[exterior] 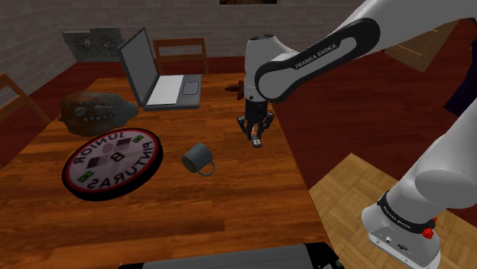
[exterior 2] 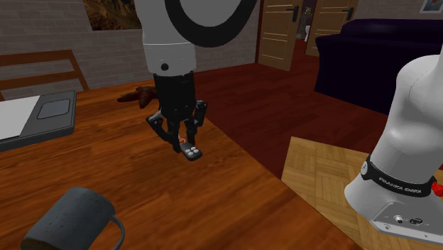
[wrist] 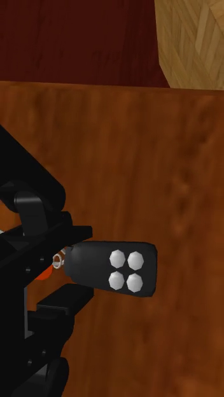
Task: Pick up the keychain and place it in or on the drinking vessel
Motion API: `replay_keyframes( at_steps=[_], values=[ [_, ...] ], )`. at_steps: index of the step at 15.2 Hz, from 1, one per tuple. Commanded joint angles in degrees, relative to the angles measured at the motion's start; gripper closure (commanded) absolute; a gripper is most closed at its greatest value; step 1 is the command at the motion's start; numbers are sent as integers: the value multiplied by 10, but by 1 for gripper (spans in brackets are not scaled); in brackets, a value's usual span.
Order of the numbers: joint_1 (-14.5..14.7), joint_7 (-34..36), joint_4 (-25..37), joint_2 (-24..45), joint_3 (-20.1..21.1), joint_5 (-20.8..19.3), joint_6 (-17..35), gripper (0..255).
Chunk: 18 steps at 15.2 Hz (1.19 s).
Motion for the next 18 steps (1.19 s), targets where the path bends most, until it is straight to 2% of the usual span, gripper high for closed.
replay_keyframes(
  at_steps=[1,18],
  values=[
    [0,-3,6,-10,0,4,-15,255],
    [-3,-12,83,-66,-5,21,-145,255]
  ],
)
